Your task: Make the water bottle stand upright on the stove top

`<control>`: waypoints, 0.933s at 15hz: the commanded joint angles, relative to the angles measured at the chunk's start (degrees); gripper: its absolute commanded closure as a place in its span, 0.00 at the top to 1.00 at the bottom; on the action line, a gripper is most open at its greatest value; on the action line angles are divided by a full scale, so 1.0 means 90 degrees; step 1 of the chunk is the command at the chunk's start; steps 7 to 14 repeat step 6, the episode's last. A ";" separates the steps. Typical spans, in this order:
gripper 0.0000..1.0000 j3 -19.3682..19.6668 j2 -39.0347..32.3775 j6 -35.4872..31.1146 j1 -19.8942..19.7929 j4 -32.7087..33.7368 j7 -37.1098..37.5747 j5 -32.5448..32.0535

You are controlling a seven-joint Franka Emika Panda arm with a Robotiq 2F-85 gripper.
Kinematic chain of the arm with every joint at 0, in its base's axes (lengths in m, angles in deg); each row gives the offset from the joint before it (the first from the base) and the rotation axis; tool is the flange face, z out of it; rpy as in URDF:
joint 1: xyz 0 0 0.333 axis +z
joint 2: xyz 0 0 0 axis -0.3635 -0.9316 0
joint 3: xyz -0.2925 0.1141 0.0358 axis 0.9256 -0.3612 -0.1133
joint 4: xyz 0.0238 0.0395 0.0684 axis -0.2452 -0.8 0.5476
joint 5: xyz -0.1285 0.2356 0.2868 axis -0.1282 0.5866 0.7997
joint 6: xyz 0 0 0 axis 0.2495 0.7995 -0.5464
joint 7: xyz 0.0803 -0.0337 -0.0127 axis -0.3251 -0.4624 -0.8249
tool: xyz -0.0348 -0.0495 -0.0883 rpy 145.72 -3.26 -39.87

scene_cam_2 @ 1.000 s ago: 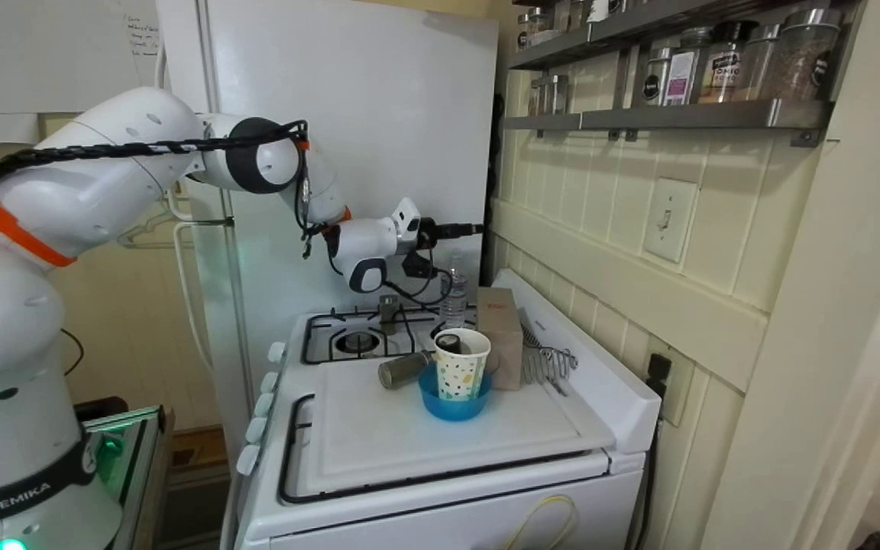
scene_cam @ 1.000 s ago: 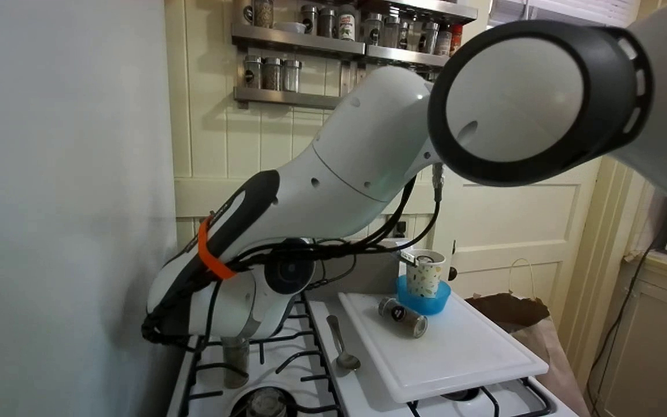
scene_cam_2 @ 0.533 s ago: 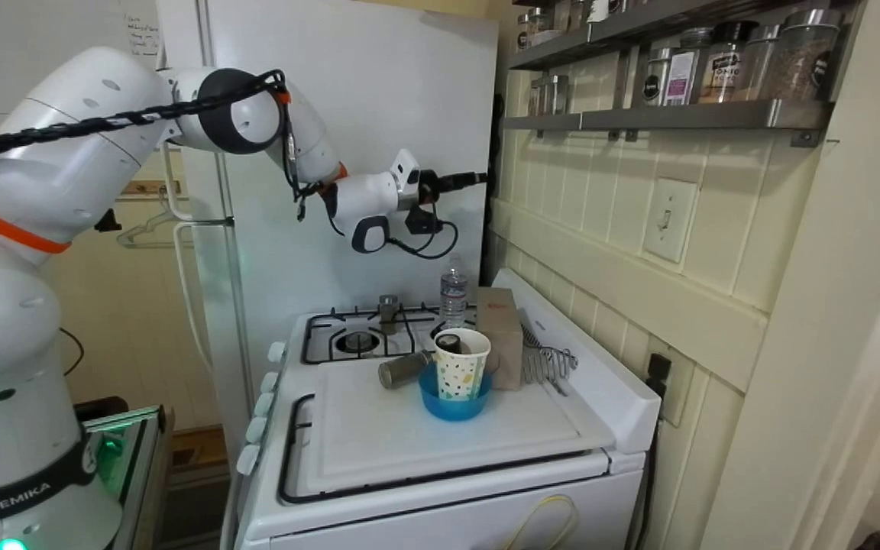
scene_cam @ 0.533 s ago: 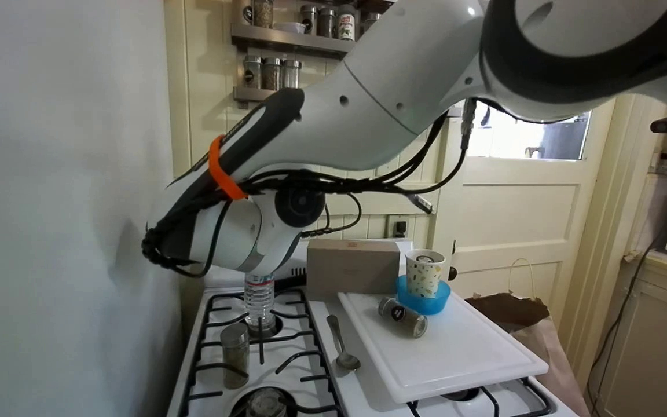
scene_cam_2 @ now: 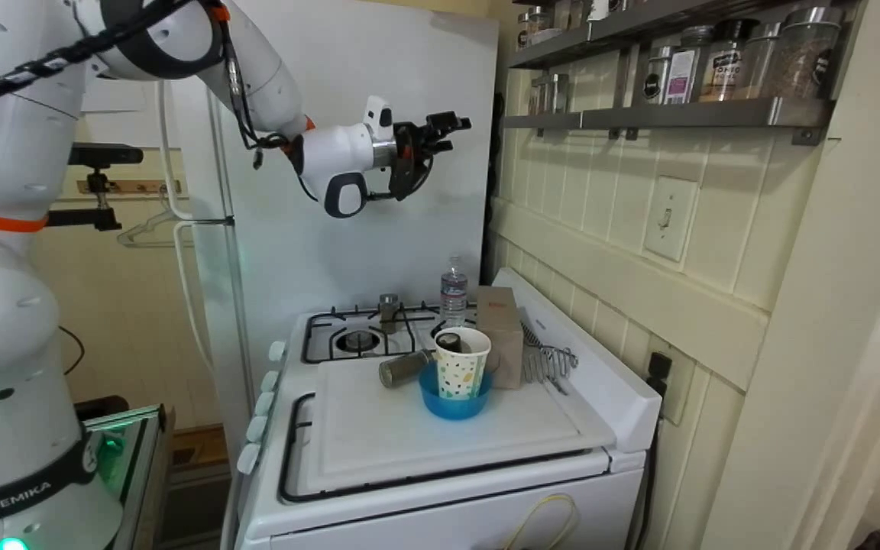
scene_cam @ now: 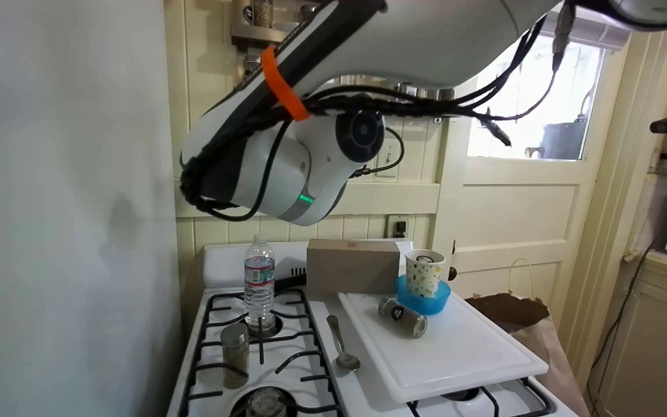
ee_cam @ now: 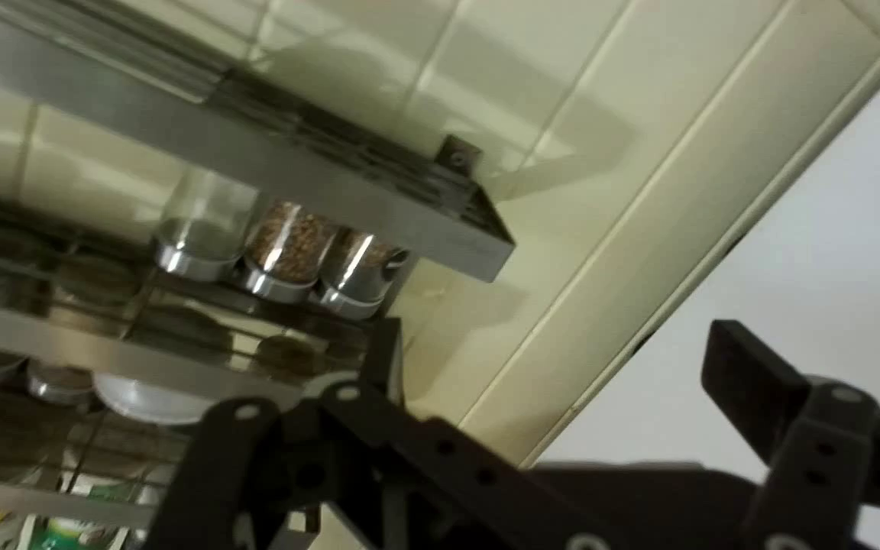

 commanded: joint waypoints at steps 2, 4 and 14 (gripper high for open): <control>1.00 0.0244 0.1273 -0.0210 0.0277 -0.1169 -0.1828 0.0880; 1.00 0.0563 0.1651 -0.0154 0.0536 -0.1201 -0.2722 0.1333; 1.00 -0.0117 0.1330 -0.0191 -0.0187 -0.0905 -0.2335 0.1029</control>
